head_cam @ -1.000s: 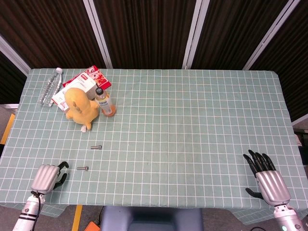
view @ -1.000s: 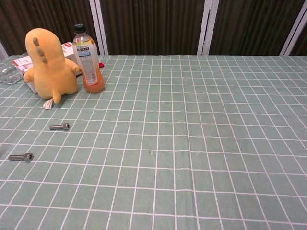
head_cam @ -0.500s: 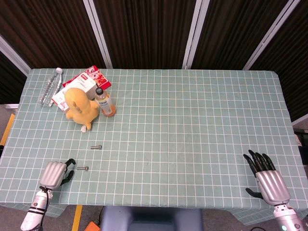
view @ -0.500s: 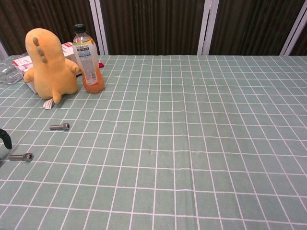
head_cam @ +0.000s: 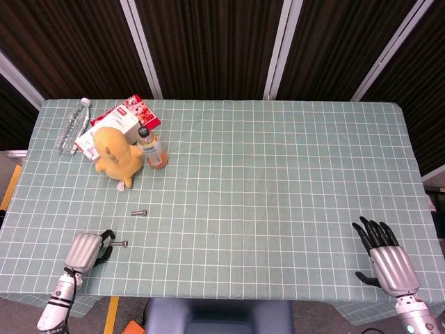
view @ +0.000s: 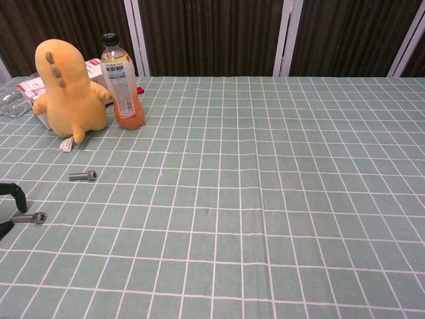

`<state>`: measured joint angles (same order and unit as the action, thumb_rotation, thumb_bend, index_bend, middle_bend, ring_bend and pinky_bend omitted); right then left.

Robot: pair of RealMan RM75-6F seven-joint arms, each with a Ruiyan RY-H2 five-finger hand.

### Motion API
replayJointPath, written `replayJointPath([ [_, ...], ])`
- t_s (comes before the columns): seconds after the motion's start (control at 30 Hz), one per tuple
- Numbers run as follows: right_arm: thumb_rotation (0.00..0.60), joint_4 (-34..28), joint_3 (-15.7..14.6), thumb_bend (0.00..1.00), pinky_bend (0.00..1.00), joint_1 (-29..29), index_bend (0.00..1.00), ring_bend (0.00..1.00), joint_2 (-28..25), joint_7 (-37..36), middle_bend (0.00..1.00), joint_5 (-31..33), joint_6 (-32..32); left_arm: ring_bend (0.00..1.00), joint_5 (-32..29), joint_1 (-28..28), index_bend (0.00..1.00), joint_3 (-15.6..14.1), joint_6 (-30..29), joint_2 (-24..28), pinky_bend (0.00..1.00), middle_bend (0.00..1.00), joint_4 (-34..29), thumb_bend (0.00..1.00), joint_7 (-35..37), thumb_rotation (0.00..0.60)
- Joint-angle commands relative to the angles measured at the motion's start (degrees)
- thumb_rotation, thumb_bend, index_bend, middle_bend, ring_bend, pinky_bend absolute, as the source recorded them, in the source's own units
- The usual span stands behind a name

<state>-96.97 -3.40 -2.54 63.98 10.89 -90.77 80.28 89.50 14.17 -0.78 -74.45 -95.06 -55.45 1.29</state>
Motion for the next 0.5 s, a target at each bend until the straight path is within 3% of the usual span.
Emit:
replayJointPath([
  [0.03,0.600,0.0,0.1,0.15,0.00,0.1,0.00,0.00,0.0,0.0,0.00,-0.1,0.3,1.00,-0.1,0.1,0.47,-0.1,0.2,-0.3,1.00,1.00,0.2,0.43,0.1,0.600],
  [0.5,0.600,-0.1,0.1,0.15,0.00,0.2,0.00,0.00,0.0,0.0,0.00,-0.1,0.5,1.00,-0.1,0.3,0.56,-0.1,-1.1,-0.8,1.00,1.00,0.3,0.42,0.0,0.600],
])
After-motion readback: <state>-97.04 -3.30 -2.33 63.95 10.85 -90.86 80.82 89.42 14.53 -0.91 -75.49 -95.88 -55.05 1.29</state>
